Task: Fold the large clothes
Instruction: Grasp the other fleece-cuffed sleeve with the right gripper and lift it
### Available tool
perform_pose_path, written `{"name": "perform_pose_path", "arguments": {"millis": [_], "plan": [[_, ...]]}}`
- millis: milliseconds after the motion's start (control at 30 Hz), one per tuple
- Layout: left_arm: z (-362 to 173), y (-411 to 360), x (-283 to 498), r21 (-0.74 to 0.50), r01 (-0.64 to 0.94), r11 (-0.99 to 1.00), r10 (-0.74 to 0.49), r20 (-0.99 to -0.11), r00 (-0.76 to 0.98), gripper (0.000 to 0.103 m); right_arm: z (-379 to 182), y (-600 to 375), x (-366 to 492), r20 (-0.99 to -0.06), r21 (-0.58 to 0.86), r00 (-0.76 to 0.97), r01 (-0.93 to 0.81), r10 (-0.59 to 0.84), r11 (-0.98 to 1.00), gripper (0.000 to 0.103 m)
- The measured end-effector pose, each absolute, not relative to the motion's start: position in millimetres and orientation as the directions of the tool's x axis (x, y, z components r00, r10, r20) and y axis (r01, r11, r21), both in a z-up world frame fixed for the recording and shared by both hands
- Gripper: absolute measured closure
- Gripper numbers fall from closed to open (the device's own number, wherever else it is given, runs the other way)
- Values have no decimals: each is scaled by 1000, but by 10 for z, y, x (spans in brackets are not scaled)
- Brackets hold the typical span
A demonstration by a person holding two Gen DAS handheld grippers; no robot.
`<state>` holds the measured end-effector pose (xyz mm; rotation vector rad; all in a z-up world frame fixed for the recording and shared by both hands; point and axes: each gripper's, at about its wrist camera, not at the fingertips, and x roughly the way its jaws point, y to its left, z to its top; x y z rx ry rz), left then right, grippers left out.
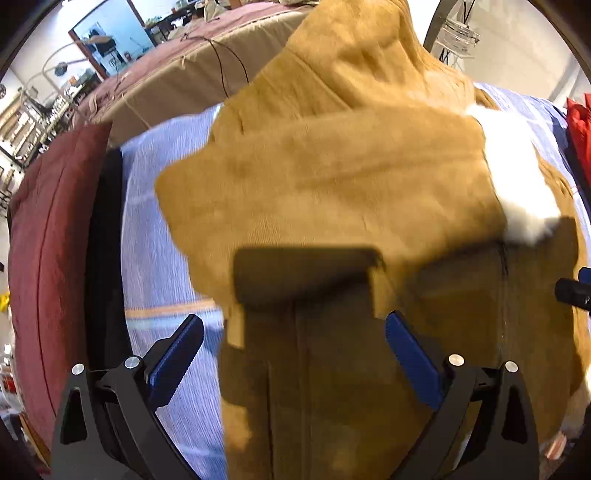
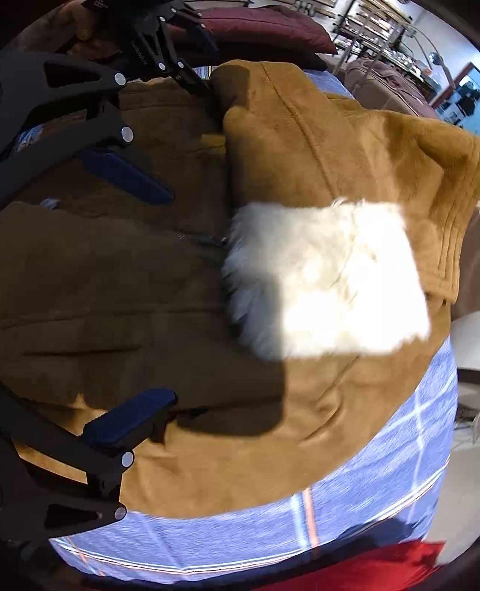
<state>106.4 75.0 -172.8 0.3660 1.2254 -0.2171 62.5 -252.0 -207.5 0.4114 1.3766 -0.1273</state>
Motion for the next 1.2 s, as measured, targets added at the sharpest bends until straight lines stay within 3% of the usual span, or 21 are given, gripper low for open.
{"name": "perform_pose_path", "arguments": {"millis": [233,467,767,967,1067,1133,1200], "plan": [[-1782,814,552,126,379,917,30,-968,248,6,-2023,-3278,-330,-980,181,168,537,105,824,5],[-1616,631,434,150,443,884,9,-953,304,6,-2033,-4128,-1380,-981,192,147,776,124,601,5],[-1620,477,230,142,483,864,5,-962,275,6,-2473,-3931,-2438,-859,381,287,911,423,156,5],[-1661,466,207,161,510,845,15,-960,278,6,-2700,-3591,-2439,-753,489,425,872,502,-4,5],[-1672,488,209,160,512,844,17,-962,272,6,-2707,-3565,-2360,-720,540,493,840,488,-52,16],[-1680,496,207,160,511,845,20,-963,269,6,-2709,-3556,-2320,-744,513,460,858,485,-27,40],[-1685,499,202,159,510,845,21,-964,266,6,-2694,-3546,-2314,-744,514,463,857,481,-30,54]]}}
